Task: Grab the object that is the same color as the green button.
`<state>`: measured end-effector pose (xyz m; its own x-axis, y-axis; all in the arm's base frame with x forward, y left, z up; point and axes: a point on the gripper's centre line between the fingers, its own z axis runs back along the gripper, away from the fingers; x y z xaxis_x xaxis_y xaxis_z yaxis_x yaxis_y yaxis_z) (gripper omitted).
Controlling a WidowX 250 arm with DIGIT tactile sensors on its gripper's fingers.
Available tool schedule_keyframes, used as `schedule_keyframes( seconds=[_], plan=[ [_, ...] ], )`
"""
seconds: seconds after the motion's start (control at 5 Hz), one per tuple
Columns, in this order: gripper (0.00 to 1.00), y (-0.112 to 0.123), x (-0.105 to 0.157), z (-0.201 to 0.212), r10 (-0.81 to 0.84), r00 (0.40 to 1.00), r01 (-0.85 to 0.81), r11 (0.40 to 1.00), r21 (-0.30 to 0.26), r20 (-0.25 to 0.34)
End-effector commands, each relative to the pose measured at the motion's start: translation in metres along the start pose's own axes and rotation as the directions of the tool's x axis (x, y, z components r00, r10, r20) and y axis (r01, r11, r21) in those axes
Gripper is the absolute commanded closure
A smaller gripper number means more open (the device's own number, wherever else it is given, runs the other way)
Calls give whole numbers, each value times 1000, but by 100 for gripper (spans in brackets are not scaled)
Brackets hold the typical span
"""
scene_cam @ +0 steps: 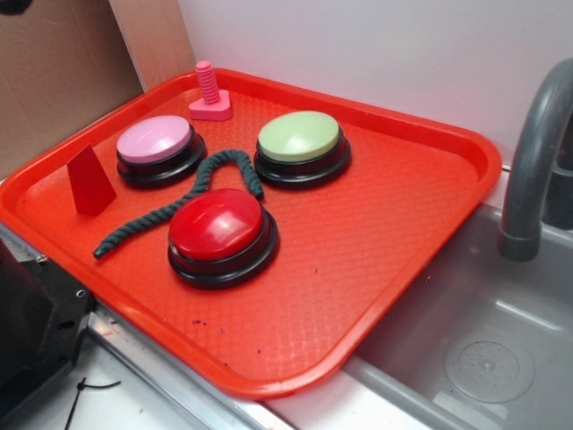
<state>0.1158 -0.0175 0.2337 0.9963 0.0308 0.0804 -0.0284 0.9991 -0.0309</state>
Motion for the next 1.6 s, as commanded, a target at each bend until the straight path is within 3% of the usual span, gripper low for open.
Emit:
schedule_keyframes(
  seconds=[0.0,0.4,0.8,1.4],
  plan=[
    [0,0,0,0,0,1000,0,1000,0,0],
    [0,0,0,-35,67,998,-67,998,-7,-10],
    [0,25,-7,-108,194,981,-193,981,13,-22],
    [0,41,-7,-167,250,968,-245,962,123,-22]
  ],
)
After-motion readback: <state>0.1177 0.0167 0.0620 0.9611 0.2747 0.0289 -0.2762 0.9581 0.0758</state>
